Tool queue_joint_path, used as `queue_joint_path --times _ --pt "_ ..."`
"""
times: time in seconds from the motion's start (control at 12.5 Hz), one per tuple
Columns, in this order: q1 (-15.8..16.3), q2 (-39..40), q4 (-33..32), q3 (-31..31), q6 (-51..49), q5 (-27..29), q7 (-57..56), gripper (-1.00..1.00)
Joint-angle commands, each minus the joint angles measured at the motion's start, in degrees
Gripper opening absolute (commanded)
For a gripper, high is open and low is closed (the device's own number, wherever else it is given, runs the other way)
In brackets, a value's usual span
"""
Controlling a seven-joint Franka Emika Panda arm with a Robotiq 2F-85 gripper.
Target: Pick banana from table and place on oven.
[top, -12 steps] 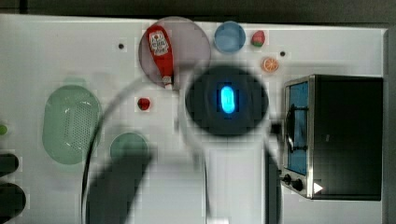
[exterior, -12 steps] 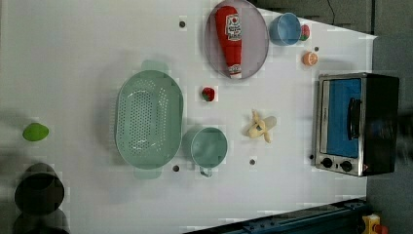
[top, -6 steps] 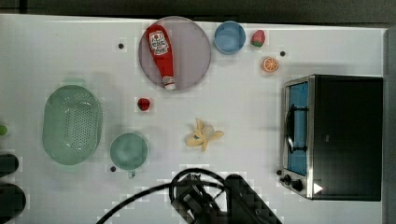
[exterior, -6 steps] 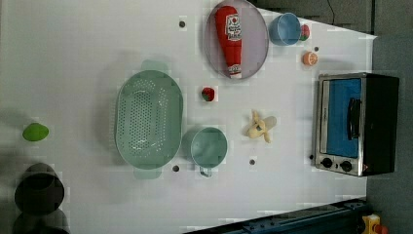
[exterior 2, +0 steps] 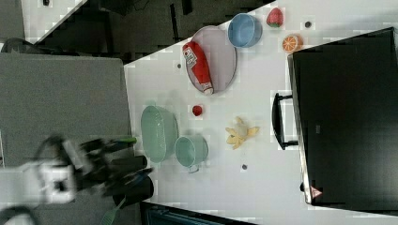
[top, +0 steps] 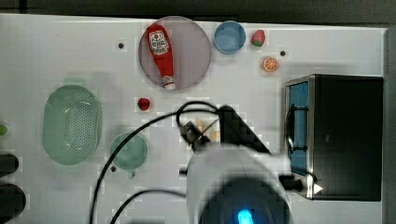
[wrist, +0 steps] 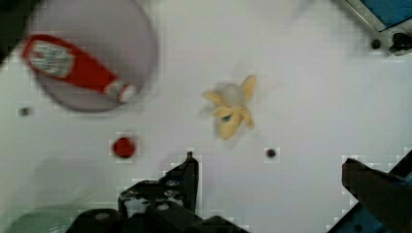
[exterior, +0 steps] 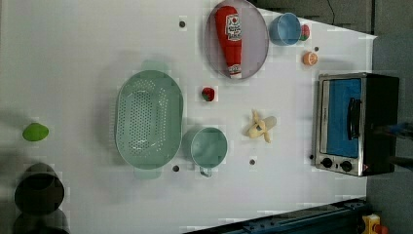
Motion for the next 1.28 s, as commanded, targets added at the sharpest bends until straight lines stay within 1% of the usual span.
queue_joint_path --times 0.08,0.48,0.72,1.04,1.28 --pt "-1.0 6.6 -5.6 -0.1 6.9 0.8 2.1 1.0" --pt "-1.3 16.7 -12.5 -0.8 24.8 0.8 2.1 1.0" --pt "-1.3 23.7 -15.5 -1.5 35.3 0.8 2.1 1.0" --pt "-1.1 33.0 -16.1 -1.6 44.7 0.8 2.3 1.0" --pt "-1.1 38.6 -16.3 -1.5 51.3 0.8 2.3 1.0"
